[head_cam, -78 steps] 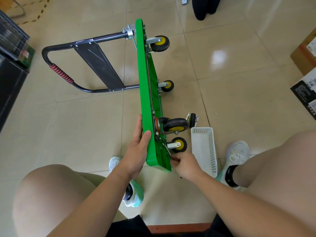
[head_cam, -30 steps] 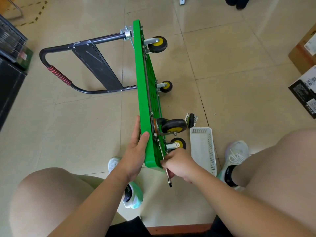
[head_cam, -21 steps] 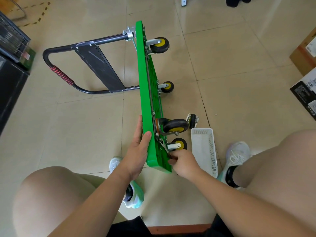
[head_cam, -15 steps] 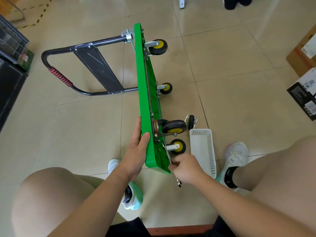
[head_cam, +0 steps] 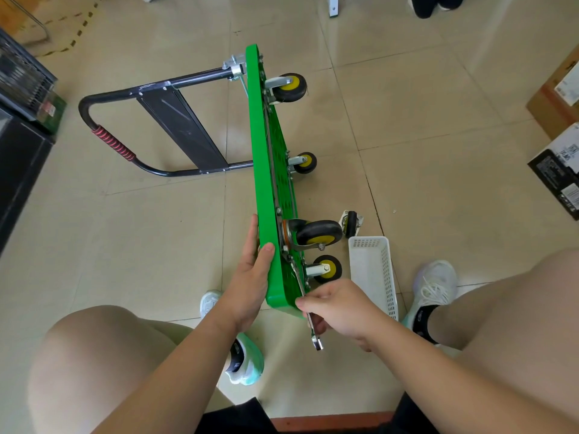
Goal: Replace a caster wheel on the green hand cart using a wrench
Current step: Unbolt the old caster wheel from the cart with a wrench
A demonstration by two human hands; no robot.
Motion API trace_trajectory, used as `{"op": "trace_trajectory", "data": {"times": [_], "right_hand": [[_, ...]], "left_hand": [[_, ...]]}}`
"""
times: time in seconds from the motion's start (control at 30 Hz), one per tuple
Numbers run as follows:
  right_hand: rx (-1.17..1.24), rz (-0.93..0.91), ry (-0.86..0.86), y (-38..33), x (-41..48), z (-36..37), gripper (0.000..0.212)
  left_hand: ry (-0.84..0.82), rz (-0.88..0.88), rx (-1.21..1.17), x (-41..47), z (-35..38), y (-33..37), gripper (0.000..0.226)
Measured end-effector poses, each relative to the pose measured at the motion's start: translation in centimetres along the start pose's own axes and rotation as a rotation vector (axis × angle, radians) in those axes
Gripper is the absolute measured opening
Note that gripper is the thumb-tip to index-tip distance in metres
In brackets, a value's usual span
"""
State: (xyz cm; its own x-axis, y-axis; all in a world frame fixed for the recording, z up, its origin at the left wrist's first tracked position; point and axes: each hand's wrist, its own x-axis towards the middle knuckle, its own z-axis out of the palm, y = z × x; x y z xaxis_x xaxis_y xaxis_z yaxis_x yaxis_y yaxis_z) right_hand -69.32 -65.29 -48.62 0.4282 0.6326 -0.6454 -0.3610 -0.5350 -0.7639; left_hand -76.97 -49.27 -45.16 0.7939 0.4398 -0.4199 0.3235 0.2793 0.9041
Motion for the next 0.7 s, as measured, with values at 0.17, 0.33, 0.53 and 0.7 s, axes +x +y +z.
{"op": "trace_trajectory", "data": {"times": [0.17,0.33,0.53,0.7], "right_hand": [[0.059,0.003,-0.005,-0.6,0.0,0.0,0.029],[0.129,0.052,0.032,-0.5,0.7,0.2,0.026],[0.148,0.052,0.028,-0.3,1.4,0.6,0.028],[0.211,0.062,0.012,-0.1,1.8,1.0,0.021]], "left_hand": [[0.014,0.009,0.001,0.0,0.0,-0.1,0.058],[0.025,0.04,-0.003,0.1,0.0,-0.2,0.062],[0.029,0.054,0.04,0.4,-0.4,-0.5,0.062],[0.034,0.057,0.075,0.5,-0.6,-0.7,0.06]]}}
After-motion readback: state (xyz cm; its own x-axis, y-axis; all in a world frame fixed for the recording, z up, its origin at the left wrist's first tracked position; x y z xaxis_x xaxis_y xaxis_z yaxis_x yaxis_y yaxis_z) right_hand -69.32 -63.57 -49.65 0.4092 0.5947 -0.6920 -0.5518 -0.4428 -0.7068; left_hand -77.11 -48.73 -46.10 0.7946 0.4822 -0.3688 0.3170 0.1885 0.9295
